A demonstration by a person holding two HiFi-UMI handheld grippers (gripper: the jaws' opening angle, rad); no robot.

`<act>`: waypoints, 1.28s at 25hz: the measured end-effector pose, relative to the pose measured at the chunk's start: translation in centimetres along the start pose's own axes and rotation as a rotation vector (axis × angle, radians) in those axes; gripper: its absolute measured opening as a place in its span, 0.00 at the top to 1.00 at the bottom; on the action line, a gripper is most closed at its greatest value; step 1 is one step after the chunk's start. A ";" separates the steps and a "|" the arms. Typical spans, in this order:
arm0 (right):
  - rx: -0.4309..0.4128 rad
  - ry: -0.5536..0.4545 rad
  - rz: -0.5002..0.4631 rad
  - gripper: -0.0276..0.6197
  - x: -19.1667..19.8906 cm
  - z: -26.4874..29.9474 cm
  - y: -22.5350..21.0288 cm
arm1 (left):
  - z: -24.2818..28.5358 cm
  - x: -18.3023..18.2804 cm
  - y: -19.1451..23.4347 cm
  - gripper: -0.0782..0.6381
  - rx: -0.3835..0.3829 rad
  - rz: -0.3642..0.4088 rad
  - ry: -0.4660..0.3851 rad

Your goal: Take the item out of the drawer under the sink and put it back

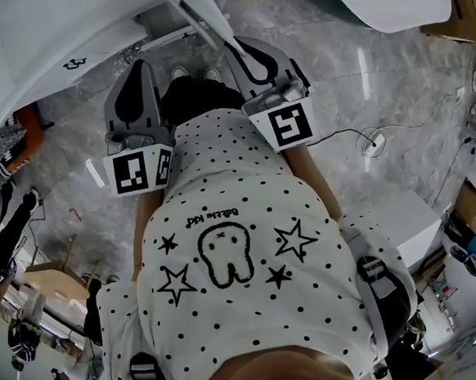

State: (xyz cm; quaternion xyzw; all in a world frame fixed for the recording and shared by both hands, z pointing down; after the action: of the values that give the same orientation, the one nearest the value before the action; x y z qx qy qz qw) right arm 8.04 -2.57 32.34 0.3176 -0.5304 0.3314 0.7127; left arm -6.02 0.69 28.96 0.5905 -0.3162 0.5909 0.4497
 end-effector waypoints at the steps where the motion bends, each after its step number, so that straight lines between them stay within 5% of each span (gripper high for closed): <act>1: -0.010 -0.003 -0.003 0.89 -0.1 0.0 0.3 | 0.0 0.1 0.0 0.88 0.001 -0.002 0.002; 32: -0.044 -0.003 -0.027 0.89 0.1 0.1 1.2 | -0.1 0.0 -0.1 0.88 0.007 -0.012 0.000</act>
State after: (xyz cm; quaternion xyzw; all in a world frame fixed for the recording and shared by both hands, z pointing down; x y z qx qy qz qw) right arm 7.01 -1.91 32.54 0.3095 -0.5341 0.3096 0.7232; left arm -5.99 0.83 28.97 0.5942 -0.3104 0.5892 0.4510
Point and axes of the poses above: the fingertips, and each gripper's own axes: z forward along the fingers, y to its left, x out of its underside, the point moved 1 cm from there along -z, backward along the fingers, and after that the axes turned 15 degrees about x, right-handed, at the moved point
